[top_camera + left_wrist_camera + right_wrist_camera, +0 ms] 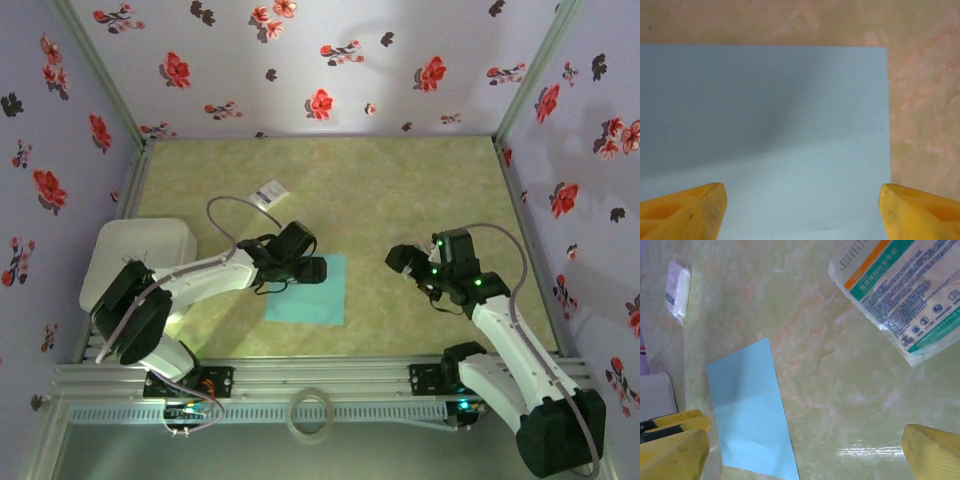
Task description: Fold a paper plane with a square sheet of paper (pick it up from the middle)
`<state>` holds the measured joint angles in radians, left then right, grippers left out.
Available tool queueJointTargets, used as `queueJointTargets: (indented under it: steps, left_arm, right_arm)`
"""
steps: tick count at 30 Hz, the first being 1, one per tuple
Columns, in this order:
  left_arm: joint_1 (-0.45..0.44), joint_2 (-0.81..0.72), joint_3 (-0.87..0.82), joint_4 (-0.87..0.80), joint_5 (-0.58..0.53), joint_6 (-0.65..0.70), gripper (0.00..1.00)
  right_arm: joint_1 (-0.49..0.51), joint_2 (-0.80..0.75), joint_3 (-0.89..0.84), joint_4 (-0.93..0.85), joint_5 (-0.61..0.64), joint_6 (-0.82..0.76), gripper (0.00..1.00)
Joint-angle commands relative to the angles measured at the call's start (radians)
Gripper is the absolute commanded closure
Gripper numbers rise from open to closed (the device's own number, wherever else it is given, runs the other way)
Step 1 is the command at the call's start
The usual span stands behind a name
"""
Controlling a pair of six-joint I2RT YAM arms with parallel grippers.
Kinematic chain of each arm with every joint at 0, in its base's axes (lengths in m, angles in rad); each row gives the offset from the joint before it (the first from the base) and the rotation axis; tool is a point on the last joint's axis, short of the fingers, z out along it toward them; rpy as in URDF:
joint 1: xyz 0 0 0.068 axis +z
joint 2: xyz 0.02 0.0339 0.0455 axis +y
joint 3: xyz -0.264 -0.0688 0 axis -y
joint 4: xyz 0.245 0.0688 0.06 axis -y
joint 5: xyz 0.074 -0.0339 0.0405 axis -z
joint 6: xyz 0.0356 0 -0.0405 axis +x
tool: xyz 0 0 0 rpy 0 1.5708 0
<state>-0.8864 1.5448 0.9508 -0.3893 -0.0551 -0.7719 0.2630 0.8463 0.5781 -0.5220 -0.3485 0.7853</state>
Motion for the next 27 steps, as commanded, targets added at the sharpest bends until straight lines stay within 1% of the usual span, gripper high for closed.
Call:
queueJointTargets:
  steps: [1, 6, 10, 12, 17, 20, 27]
  left_arm:
    - [-0.005, -0.002, -0.011, -0.096, 0.020, 0.022, 0.20]
    - [-0.008, 0.098, 0.072, -0.184, 0.018, 0.003, 0.20]
    - [-0.008, 0.177, 0.152, -0.256, -0.020, -0.001, 0.21]
    - [-0.008, 0.196, 0.171, -0.263, -0.022, 0.004, 0.21]
    - [-0.009, 0.215, 0.187, -0.260, -0.036, 0.007, 0.21]
    - [-0.009, 0.232, 0.210, -0.279, -0.032, 0.022, 0.24]
    - [-0.011, 0.220, 0.221, -0.304, -0.041, 0.018, 0.26]
  right_arm:
    - [0.007, 0.007, 0.034, -0.056, -0.024, -0.020, 0.01]
    - [0.008, 0.005, 0.013, -0.050, -0.039, -0.021, 0.01]
    - [0.010, 0.017, 0.018, -0.044, -0.046, -0.027, 0.01]
    - [0.009, 0.035, 0.031, -0.057, -0.052, -0.036, 0.01]
    - [0.009, 0.062, 0.044, -0.065, -0.044, -0.049, 0.01]
    - [0.010, 0.067, 0.048, -0.065, -0.037, -0.040, 0.01]
    - [0.009, 0.069, 0.080, -0.090, -0.024, -0.042, 0.01]
